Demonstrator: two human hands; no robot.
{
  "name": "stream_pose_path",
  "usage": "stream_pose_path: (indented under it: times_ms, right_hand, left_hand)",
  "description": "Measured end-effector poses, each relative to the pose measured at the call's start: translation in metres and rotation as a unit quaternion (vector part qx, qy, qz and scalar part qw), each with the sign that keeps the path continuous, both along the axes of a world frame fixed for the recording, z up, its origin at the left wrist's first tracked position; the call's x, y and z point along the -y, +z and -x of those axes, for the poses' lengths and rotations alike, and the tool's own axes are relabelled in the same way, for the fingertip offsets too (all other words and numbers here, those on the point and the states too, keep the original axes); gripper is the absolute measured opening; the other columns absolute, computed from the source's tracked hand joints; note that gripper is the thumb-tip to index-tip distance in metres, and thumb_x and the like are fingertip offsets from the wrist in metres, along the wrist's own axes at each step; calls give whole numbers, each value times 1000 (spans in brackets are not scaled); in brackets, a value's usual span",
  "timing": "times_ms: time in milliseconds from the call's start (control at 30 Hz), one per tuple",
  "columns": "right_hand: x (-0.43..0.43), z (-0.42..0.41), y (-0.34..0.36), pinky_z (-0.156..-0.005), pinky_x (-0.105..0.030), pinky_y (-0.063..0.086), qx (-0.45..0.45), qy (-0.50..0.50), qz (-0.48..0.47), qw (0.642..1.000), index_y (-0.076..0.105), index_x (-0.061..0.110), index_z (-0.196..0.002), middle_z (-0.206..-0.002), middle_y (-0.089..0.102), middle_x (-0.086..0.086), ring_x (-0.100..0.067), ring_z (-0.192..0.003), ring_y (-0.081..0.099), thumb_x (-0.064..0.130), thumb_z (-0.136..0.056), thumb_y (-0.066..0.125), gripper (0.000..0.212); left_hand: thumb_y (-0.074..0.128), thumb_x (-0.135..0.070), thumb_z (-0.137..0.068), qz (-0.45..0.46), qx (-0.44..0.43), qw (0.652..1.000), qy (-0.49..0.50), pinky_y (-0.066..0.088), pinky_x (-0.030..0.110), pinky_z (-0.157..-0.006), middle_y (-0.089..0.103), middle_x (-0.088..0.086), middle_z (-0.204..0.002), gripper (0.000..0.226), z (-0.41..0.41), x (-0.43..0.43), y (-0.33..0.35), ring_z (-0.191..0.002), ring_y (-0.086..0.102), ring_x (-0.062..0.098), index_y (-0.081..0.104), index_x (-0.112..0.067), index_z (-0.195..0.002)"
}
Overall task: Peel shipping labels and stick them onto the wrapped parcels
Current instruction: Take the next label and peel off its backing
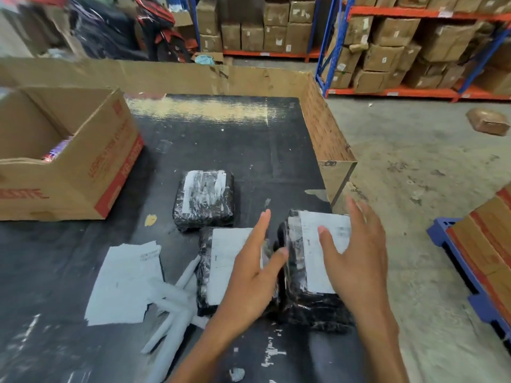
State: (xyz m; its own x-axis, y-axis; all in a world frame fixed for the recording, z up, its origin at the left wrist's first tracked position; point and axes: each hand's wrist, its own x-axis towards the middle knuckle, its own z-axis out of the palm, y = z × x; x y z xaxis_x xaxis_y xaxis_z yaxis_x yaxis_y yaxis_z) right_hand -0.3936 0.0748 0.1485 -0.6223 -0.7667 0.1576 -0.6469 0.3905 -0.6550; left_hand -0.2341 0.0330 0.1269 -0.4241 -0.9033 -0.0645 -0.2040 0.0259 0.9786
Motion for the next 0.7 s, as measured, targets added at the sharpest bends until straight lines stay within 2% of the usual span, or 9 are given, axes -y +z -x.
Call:
stream_pose_path:
  times_ms: [33, 100, 167, 267, 333, 433, 500, 567, 700]
  right_hand:
    - [9, -18, 6, -119, -31, 25, 17, 39, 52, 998, 38, 29, -153, -161, 35, -1, -20, -150, 30, 33, -97, 60, 60]
    - [33, -60, 8, -110, -21, 31, 49, 133, 84, 986, 52, 29, -143, -147, 51, 6, -12, -137, 45, 27, -98, 60, 46]
    - [58, -106, -1, -107, -27, 42, 64, 229, 61, 969, 60, 26, -135, -134, 60, 7, -12, -125, 55, 24, -98, 59, 37]
    - [89, -174, -30, -99, -39, 50, 70, 346, -21, 935, 66, 19, -126, -122, 70, -1, -22, -113, 64, 21, -95, 59, 32]
    - [102, -213, -50, -94, -37, 52, 56, 391, -99, 913, 68, 13, -122, -119, 71, -10, -29, -113, 65, 21, -96, 56, 30]
    - [115, -249, -71, -88, -36, 53, -21, 383, -203, 901, 66, 5, -115, -121, 68, -16, -35, -115, 64, 23, -98, 55, 27]
    - [124, -259, -84, -89, -35, 53, -65, 353, -243, 901, 65, 8, -117, -124, 68, -13, -33, -116, 65, 28, -98, 54, 30]
    - [129, -264, -95, -87, -36, 54, -69, 321, -256, 909, 67, 11, -116, -124, 70, -11, -32, -115, 66, 34, -96, 56, 32]
    - [128, -268, -107, -83, -35, 55, -64, 294, -248, 921, 68, 12, -110, -117, 72, -10, -32, -110, 69, 35, -94, 62, 29]
  left_hand:
    - [54, -27, -103, 6, -7, 999, 31, 25, 16, -115, 28, -41, -152, 59, -19, 3, 2, -142, 29, -15, 31, -52, -151]
    - [57, -26, -101, 29, -2, 994, 107, 33, 11, -109, 47, -34, -146, 48, -63, 14, -1, -133, 42, -17, 47, -50, -142]
    - [55, -27, -96, 51, 47, 979, 194, 39, 11, -106, 59, -24, -138, 42, -110, 25, -13, -128, 52, -12, 57, -39, -136]
    - [56, -13, -101, 28, 169, 936, 306, 41, 36, -112, 64, 0, -138, 36, -174, 37, -50, -131, 57, 19, 62, -17, -136]
    - [55, -8, -100, -10, 251, 906, 340, 36, 39, -113, 60, 13, -142, 38, -206, 38, -74, -135, 52, 31, 59, -7, -138]
    - [56, -8, -99, -45, 325, 881, 340, 35, 36, -107, 59, 24, -138, 37, -226, 37, -94, -134, 48, 39, 58, 3, -134]
    - [56, -10, -97, -62, 354, 876, 322, 39, 35, -92, 64, 24, -124, 25, -228, 35, -100, -124, 53, 39, 65, 4, -115]
    - [55, -16, -95, -57, 394, 868, 297, 42, 35, -90, 63, 19, -122, 22, -227, 35, -106, -122, 53, 37, 63, 2, -106]
    - [53, -26, -98, -41, 435, 854, 283, 40, 34, -105, 51, 13, -148, 42, -228, 33, -112, -139, 43, 29, 58, 2, -129]
